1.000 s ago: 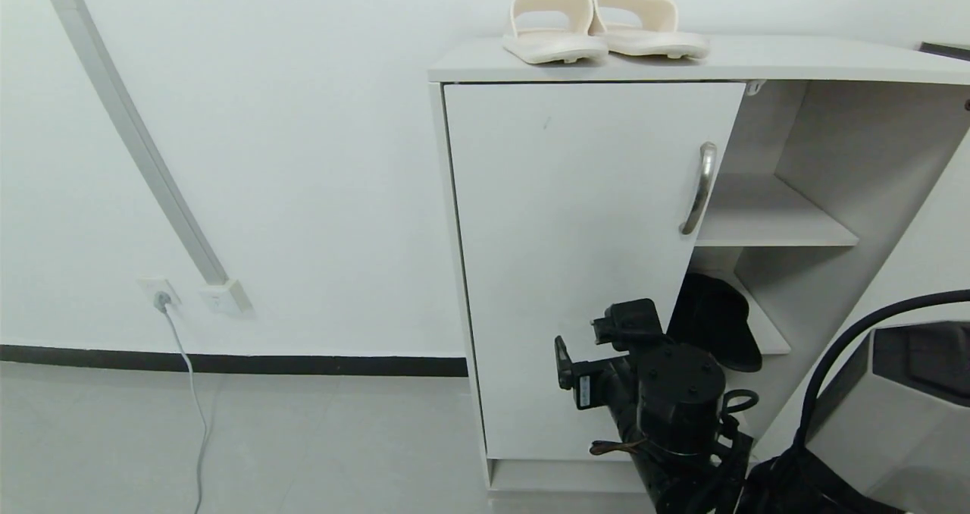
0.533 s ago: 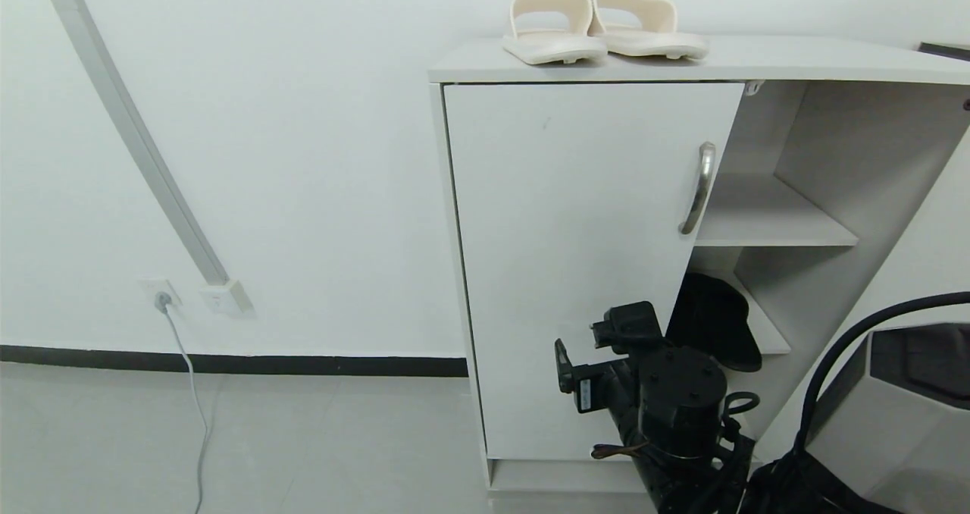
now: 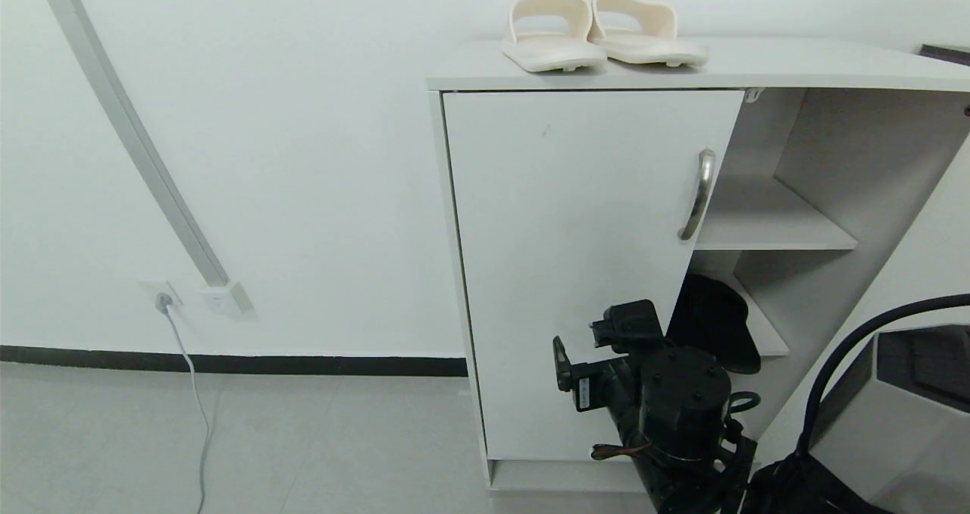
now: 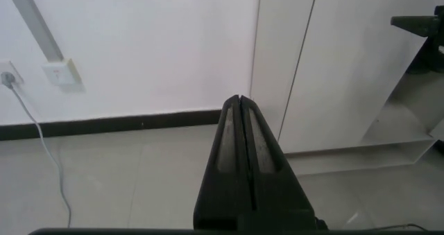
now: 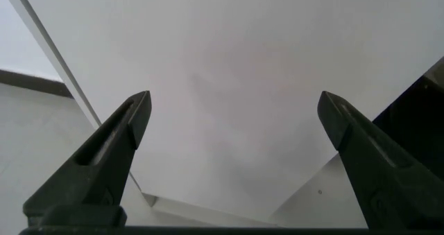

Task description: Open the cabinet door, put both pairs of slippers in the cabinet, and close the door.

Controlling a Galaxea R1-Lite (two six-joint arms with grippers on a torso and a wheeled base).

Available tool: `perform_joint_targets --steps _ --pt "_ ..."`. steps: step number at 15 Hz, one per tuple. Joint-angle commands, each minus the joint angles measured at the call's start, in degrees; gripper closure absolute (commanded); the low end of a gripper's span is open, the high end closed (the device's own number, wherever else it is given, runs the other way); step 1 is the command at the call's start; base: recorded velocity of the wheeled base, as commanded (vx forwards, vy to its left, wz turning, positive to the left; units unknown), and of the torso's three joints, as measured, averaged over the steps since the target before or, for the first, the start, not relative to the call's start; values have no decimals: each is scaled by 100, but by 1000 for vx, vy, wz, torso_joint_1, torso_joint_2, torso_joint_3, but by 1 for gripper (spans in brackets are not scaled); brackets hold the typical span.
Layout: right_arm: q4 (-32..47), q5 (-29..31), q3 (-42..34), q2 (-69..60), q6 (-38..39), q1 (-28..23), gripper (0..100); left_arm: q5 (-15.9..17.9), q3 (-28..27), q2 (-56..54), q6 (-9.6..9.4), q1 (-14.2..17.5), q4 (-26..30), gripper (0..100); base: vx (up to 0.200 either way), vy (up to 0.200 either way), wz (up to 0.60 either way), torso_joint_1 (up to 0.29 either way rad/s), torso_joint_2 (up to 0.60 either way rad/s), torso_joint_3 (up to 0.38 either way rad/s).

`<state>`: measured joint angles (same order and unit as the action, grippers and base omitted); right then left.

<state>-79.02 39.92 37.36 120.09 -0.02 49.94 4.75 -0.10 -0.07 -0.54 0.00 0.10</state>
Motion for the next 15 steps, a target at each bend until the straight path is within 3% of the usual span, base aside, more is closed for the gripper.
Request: perform_joint_targets --steps 1,6,15 --pt "18 -2 -10 6 -15 -2 0 -1 1 7 1 0 -10 100 0 0 0 22 -242 -344" --pt "18 -2 -27 6 -15 6 0 -1 1 7 1 0 -19 100 0 0 0 59 -471 -368" --pt "27 -2 -63 6 -15 15 0 -1 1 7 1 0 -10 100 0 0 0 141 -466 -331"
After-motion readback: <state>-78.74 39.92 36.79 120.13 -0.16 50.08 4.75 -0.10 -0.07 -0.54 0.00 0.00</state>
